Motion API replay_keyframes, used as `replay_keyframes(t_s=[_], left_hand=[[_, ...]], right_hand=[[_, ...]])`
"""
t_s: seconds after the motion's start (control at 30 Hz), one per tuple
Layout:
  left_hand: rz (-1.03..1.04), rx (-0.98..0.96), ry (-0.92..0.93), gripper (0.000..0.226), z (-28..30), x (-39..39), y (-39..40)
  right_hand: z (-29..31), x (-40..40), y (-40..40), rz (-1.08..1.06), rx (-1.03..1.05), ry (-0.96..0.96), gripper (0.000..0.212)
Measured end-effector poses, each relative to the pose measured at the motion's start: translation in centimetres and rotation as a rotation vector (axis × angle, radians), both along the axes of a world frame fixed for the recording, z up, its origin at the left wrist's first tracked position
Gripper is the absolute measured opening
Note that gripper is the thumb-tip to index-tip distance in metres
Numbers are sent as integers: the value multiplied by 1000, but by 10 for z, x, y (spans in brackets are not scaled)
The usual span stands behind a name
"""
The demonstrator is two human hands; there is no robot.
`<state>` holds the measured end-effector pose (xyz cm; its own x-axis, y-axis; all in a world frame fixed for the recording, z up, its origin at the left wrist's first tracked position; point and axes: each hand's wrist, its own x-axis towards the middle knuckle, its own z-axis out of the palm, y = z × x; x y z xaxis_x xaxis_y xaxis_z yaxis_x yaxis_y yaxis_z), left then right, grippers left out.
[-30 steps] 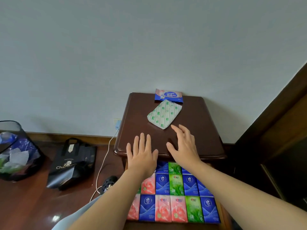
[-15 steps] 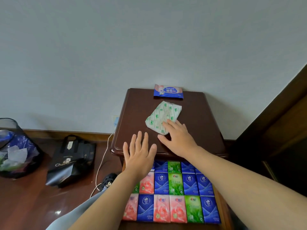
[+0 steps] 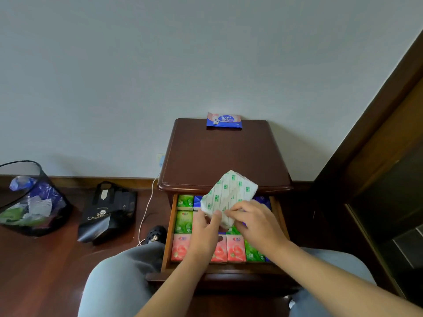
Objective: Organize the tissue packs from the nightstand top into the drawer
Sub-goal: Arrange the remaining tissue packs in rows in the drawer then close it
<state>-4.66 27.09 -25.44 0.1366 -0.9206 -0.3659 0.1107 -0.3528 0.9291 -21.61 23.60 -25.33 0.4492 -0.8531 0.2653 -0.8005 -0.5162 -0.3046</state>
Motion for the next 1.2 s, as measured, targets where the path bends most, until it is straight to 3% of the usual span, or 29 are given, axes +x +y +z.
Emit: replay_keyframes(t_s=[0.13,0.23,0.3,0.37,0.43,0.53,0.63,0.77,1.03,1.2], left_hand=[[13,101,-112,8,-3,7,2],[-100,209,-229,11,-6,17,-1],[-183,228,-272,9,-13,20,-3],[-204,237,-255,8,-19,19,-4],[-185,262,-159,9,-26,18,-7],[-165,305,-65,10,-29,17,-10],[-128,304,-87,27,-32,17,-13],[0,308,-33,63,-32,12,-24],[9,234,-56,69,-43,-3,-33],[-18,200,-46,77,-47,-9,-39]], right_hand=[[-20,-10,29,-115,195,-269,50],[-29,-15,36,-636,277,-569,54],[-26,-16,30,-948,577,-802,59],[-20,-13,25,-1018,939,-1028,45],[-17,-15,25,-1052,1060,-1049,32],[-28,-25,24,-1102,995,-960,28],[-32,-31,21,-1070,1090,-1146,16],[-31,-29,5,-1061,1002,-1293,9],[-48,-16,-39,-1107,841,-1355,7],[-61,-13,-50,-1005,636,-1215,17]])
